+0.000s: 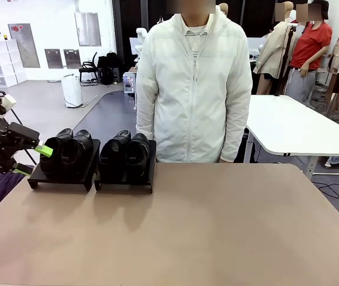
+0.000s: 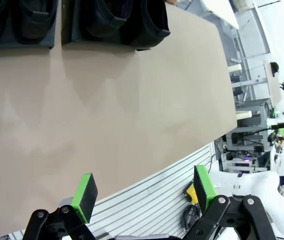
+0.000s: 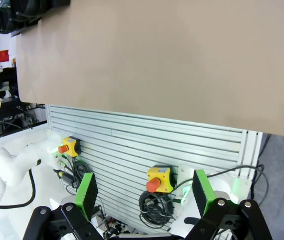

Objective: Organize the shoes by placing them on the stand.
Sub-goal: Place the Shoe from the middle of the table onto the Shoes Stand.

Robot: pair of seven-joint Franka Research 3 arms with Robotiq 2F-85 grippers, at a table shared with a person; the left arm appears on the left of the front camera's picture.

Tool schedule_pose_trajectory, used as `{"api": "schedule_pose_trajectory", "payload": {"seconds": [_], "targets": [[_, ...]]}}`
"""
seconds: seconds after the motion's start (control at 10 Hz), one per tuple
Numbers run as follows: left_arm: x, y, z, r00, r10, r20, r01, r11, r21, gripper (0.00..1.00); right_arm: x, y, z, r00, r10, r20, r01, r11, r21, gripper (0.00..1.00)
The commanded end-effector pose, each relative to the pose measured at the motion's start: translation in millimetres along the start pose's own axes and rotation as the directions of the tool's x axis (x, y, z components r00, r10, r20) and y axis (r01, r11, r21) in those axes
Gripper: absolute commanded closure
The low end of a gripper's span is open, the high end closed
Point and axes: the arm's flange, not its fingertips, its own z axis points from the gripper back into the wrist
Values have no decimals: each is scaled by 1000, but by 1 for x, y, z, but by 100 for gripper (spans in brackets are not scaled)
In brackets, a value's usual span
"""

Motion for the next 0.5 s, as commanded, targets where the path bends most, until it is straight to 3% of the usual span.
{"api": "schedule_pose_trajectory", "payload": {"seconds": [0.0, 0.4], "targets": [[3, 3, 3, 1000, -18, 3, 18, 1000, -17, 0, 0, -2, 2, 1000, 23, 1, -23, 1000, 15, 0], [3, 3, 3, 1000, -18, 3, 18, 1000, -17, 0, 0, -2, 2, 1000, 23, 1, -23, 1000, 15, 0]]}}
